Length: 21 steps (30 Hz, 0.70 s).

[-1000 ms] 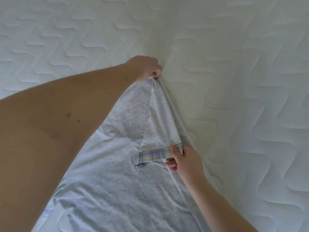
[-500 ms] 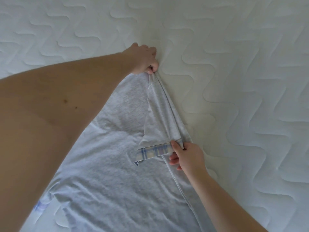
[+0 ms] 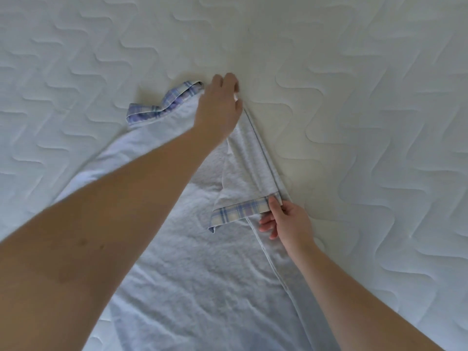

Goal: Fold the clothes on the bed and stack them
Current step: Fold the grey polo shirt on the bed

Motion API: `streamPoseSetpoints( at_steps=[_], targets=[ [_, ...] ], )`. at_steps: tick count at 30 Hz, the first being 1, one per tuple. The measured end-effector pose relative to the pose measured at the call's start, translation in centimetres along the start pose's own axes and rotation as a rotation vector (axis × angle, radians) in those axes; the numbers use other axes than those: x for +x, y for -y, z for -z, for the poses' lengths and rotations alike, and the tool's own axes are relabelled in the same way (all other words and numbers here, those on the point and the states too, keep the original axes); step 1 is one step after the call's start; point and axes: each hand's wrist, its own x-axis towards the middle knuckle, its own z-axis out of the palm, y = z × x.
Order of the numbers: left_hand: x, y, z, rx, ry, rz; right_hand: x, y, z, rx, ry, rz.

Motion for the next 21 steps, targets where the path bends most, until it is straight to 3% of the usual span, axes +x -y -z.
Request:
streamPoseSetpoints(
  at_steps=[2, 4, 7, 9, 14, 16, 19, 21],
  targets=[
    [-3.8, 0.2, -0.5, -0.241, 0.046, 0.218, 0.1, -0.1, 0.0, -0.007, -0.013, 0.017],
    [-7.5, 0.6, -1.4, -0.321, 0.162, 0.431, 0.2, -0.2, -0.2, -0.003, -0.012, 0.02],
    [-12.2, 0.7, -2.9, -0.298, 0.375, 0.53, 0.5, 0.1, -0.3, 0.017, -0.033, -0.008],
    [-14.4, 0.5, -3.7, -0.355, 0.421, 0.585, 0.6, 0.7, -0.3, 0.028, -0.04, -0.042],
    [-17.0, -0.1, -4.1, -0.524, 0.311, 0.78, -0.4, 1.6, 0.0, 0.07, -0.06, -0.071],
    [-18.0, -0.3, -4.5, -0.546, 0.226, 0.769, -1.0, 1.7, 0.1, -0.037, -0.145, -0.016],
    [-19.8, -1.0, -5.1, -0.571, 0.102, 0.687, -2.2, 1.6, 0.5, -0.315, -0.416, 0.144],
    [-20.8, -1.3, -5.4, -0.539, 0.036, 0.676, -3.5, 1.8, 0.3, -0.389, -0.464, 0.398]
  ],
)
